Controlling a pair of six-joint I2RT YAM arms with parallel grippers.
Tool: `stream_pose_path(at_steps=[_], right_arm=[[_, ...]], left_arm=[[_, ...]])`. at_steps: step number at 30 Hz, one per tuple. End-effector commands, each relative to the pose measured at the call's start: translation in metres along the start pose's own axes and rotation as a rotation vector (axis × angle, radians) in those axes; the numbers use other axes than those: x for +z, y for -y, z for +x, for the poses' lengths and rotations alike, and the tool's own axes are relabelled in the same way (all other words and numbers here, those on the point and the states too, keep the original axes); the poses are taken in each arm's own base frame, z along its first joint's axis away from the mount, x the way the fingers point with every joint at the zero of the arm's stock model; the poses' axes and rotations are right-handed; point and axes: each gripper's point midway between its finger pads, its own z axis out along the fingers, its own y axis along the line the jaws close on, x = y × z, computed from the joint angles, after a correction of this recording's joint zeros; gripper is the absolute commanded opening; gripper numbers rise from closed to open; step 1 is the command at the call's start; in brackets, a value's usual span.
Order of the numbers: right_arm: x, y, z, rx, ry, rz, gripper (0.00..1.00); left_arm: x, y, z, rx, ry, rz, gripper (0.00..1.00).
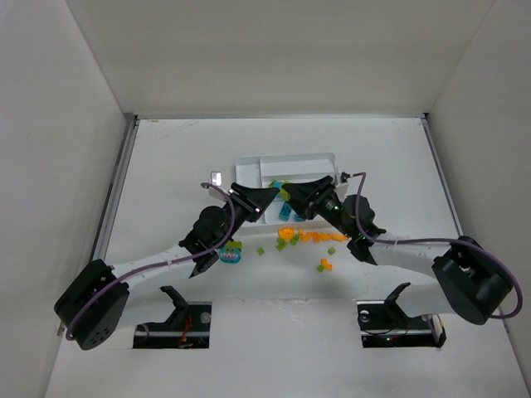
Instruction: Sort the legos into containers by color
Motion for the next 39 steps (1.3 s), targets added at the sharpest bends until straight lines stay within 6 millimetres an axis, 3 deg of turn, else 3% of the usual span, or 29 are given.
stream_pose_path(at_steps=[1,9,19,26,31,39], right_arm=[[0.0,-0.022,0.007,0.029,-0.031,-0.095,0.37],[-0.012,-0.017,-0.004,0.023,-0.001,-0.091,0.37],[-0.017,-0.006,-0.016,-0.017,0.029,-0.057,0.37],[-0.009,0.064,-0.068,-0.291,0.145,0.32,0.37],[0.002,0.078,-0.104,-0.54,0.195,0.533,0.37],[0.034,0.113,-0.134,-0.757,0.129,0.773,0.38]], left_arm=[[-0.001,0.043,-0.003,-0.02,0.007,0.155,0.19],[-0.011,0.036,-0.025,0.018,0.063,0.153,0.12],[-0.018,0.009,-0.041,0.099,0.107,0.075,0.11],[-0.01,-0.04,-0.018,0.307,0.026,-0.107,0.13],[-0.005,-0.051,-0.008,0.422,-0.003,-0.156,0.14],[0.01,-0.071,0.001,0.533,-0.04,-0.225,0.14]])
